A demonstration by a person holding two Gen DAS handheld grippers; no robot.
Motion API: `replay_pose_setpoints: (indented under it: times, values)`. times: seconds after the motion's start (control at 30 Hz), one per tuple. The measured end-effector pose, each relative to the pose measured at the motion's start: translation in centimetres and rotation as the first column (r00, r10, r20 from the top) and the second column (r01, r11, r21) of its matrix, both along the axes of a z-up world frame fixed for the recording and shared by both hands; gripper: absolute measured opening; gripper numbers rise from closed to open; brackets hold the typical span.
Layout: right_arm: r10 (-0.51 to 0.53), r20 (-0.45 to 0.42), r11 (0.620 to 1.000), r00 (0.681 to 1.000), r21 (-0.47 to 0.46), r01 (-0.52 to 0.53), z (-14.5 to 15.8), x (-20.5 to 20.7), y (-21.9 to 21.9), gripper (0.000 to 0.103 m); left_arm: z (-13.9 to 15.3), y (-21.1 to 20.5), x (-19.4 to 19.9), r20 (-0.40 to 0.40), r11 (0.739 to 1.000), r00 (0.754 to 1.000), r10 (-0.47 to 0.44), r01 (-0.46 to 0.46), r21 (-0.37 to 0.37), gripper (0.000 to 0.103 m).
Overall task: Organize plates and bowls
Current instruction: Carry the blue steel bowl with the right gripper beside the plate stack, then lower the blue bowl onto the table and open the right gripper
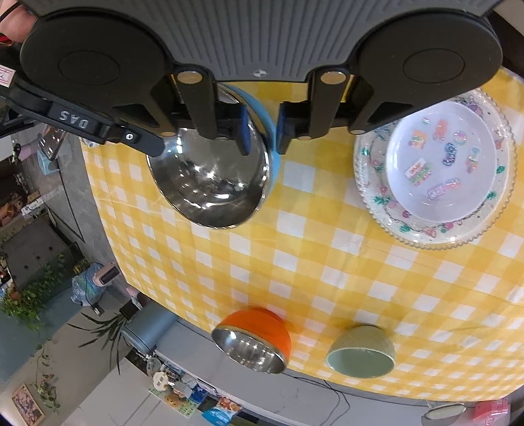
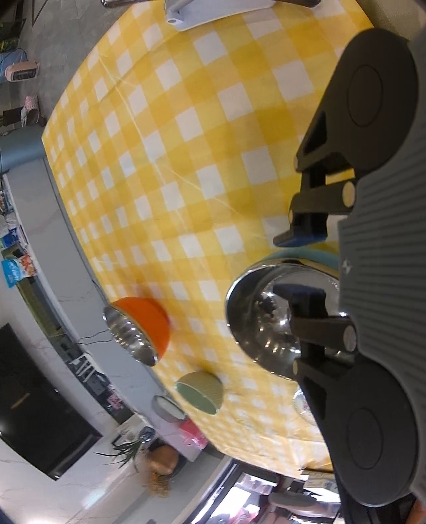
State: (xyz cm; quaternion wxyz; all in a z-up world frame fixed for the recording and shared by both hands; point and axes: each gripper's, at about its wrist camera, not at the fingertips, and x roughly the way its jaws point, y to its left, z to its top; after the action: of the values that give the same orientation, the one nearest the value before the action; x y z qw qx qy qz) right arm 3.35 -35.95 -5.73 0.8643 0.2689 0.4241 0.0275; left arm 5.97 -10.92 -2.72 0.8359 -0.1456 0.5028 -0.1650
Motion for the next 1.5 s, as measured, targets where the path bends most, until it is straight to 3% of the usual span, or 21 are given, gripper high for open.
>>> replay_pose_setpoints:
  times: [0.1,0.6,0.73,0.83,0.87,1.23,1.33,1.5]
  values:
    - [-0.003,0.003,0.999,1.000,-0.037,0.003,0.1,-0.2,0.3,0.007,0.1,-0.3,-0.2,0.011,1.000,1.000,-0.007,0.007,0.029,0.012]
    - [0.055,-0.018,0.998,0.998,-0.038,-0.055,0.5,-0.6,0.8,0.007,0.5,0.7,-1.0,-0.012,0.999,1.000,-0.018,0.018,0.044,0.012]
    - [0.055,0.004,0.998,0.998,-0.039,-0.055,0.8,-0.8,0.8,0.011,0.8,1.0,-0.9,-0.004,0.999,1.000,-0.016,0.016,0.030,0.015]
    - [0.056,0.040,0.997,0.998,-0.053,-0.053,1.2,-1.0,0.9,0.031,1.3,1.2,-0.8,0.024,0.999,1.000,-0.019,0.018,0.044,0.022]
    - [0.057,0.056,0.997,0.997,-0.064,-0.053,1.4,-1.1,1.0,0.033,1.5,1.2,-0.8,0.037,0.999,0.999,-0.022,0.020,0.047,0.022]
    - [0.047,0.211,0.987,0.976,-0.163,-0.012,3.9,-0.9,2.2,0.050,5.2,2.0,1.2,0.164,0.990,0.983,-0.078,0.057,0.127,0.025]
    - [0.026,0.245,0.984,0.969,-0.178,0.019,4.7,-0.5,2.7,0.061,6.2,2.3,2.1,0.197,0.985,0.975,-0.108,0.079,0.153,0.025]
    - [0.026,0.217,0.981,0.976,-0.195,0.017,5.2,1.4,4.0,0.064,7.5,2.7,3.8,0.233,0.973,0.958,-0.165,0.120,0.197,0.028]
